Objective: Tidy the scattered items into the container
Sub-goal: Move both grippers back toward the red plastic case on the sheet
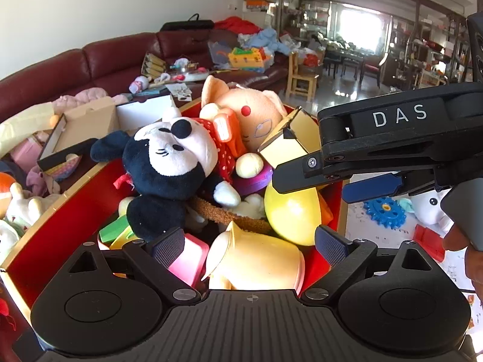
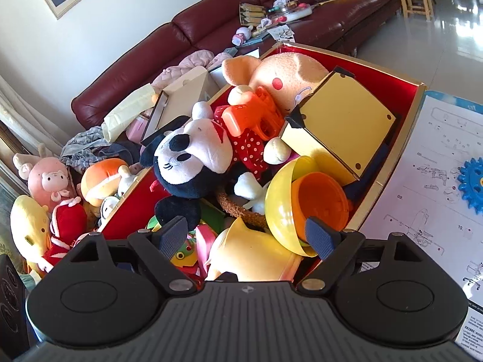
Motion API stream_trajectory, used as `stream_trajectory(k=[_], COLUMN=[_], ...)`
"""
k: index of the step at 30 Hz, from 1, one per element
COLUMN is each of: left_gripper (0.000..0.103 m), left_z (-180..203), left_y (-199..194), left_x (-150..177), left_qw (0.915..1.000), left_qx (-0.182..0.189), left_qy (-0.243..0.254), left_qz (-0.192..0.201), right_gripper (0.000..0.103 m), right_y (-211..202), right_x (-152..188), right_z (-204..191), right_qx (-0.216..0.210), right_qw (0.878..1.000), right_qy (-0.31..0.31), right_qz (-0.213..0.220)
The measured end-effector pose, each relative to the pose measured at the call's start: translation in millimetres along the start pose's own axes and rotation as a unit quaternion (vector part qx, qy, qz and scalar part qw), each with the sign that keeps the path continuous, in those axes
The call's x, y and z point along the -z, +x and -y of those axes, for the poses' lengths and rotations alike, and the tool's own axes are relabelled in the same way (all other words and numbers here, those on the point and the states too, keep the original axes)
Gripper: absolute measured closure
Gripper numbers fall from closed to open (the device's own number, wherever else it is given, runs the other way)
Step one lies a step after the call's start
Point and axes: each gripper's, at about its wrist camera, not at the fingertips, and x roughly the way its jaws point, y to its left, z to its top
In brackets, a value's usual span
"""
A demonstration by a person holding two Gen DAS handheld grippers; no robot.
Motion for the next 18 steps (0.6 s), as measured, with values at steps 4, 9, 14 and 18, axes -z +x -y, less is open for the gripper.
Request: stream_trajectory(k=[4, 9, 14, 18], left_gripper=[0.004, 0.004, 0.004, 0.004], left_z=[10, 31, 57, 77], left_y=[1, 3, 6, 10], left_x=[-6, -13, -16, -17], left_qw=[0.9999, 0.999, 0.9972, 0.9952], left_qx=[0.006, 0.021, 0.041, 0.06], left_qy=[0.012, 0.038, 0.06, 0.077], left_qz=[0.005, 0.013, 0.015, 0.011], right_gripper=[0.014, 0.013, 0.012, 0.011], right_y=[-7, -20, -37, -54], right_x=[-2, -1, 1, 4], right_z=[9, 25, 48, 70], right_qx=[-0.001, 0.003, 0.014, 0.029], right_qw=[1.0, 0.999, 0.998, 0.995], right_qy=[0.011, 0.026, 0.048, 0.065], right_qz=[0.011, 0.027, 0.043, 0.064])
